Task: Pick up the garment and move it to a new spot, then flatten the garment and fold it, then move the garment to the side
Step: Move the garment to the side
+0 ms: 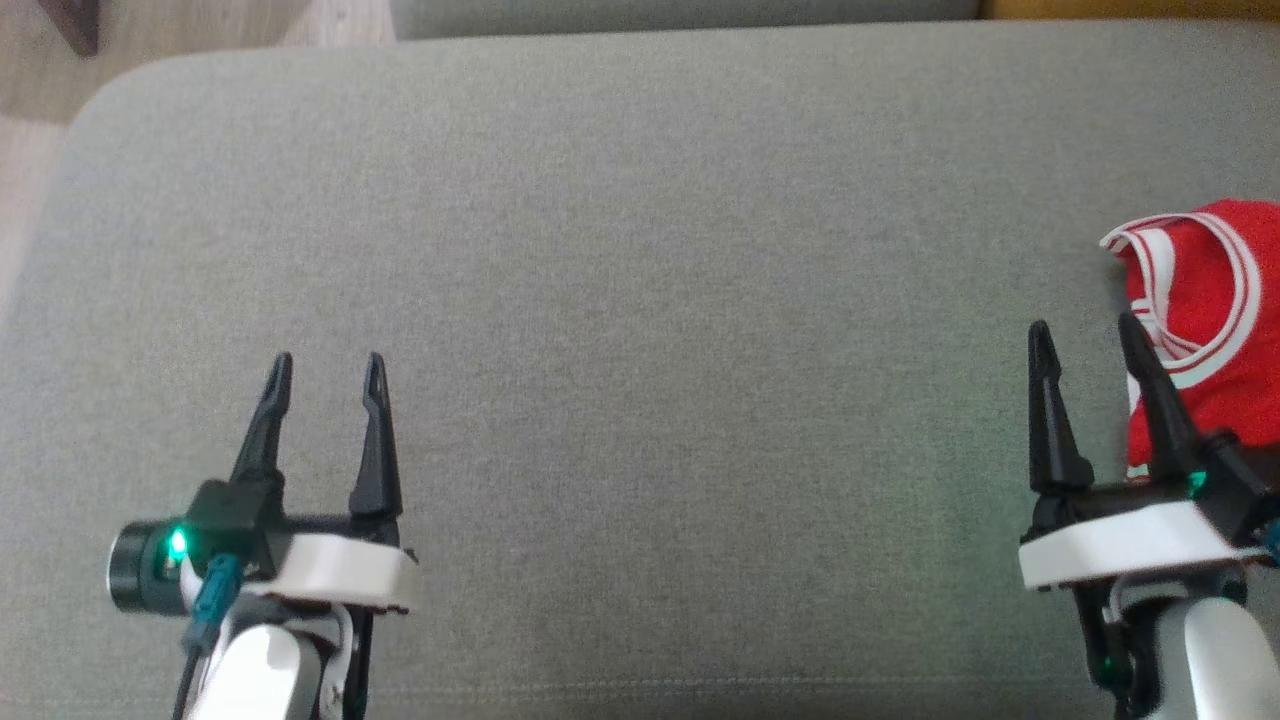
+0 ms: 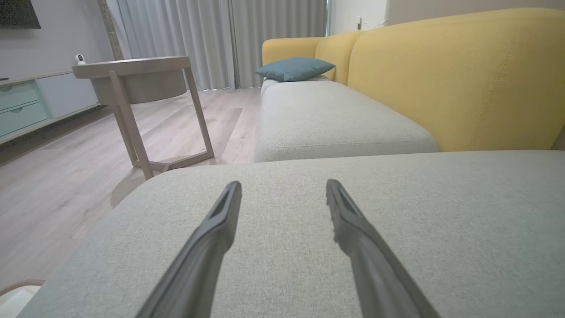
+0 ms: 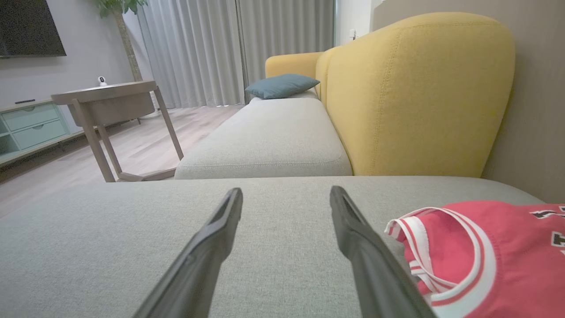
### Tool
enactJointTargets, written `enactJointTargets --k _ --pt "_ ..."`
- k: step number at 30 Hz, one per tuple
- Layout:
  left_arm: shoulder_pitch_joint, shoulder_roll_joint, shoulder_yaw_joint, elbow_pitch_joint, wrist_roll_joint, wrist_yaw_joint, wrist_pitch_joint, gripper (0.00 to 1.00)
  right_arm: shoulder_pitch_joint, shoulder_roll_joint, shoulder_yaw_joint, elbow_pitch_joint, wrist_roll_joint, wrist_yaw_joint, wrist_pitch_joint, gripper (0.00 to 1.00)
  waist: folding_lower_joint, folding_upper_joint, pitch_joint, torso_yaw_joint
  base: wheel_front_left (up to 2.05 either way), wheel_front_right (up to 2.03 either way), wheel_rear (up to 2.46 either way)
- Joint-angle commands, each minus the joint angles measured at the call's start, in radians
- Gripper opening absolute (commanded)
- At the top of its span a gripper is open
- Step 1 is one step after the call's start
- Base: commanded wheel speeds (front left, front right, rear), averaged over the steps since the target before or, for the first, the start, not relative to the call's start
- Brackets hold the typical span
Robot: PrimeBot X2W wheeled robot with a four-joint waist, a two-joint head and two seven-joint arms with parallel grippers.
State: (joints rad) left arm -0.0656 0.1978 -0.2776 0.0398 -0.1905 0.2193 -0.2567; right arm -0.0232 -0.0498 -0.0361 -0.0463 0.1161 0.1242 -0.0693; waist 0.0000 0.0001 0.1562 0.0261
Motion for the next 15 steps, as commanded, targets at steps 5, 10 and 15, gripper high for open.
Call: enactJointTargets --k 5,10,15 --pt "0.009 0.015 0.041 -0.009 -0.009 -0.023 -0.005 1.0 0.026 -0.001 0.029 -0.045 0.01 0.007 0.015 1.0 0.0 -0.0001 -0.052 -0.013 0.0 0.0 0.0" --pt "0.043 0.013 0.043 0.011 -0.01 -0.041 -0.005 1.0 0.068 -0.001 0.032 -0.051 0.02 0.007 0.027 1.0 0.0 -0.0001 -0.096 -0.02 0.0 0.0 0.0" --pt "0.066 0.012 0.043 0.027 -0.007 -0.045 -0.005 1.0 0.093 -0.001 0.035 -0.057 0.027 0.007 0.034 1.0 0.0 -0.0001 -0.123 -0.024 0.0 0.0 0.0"
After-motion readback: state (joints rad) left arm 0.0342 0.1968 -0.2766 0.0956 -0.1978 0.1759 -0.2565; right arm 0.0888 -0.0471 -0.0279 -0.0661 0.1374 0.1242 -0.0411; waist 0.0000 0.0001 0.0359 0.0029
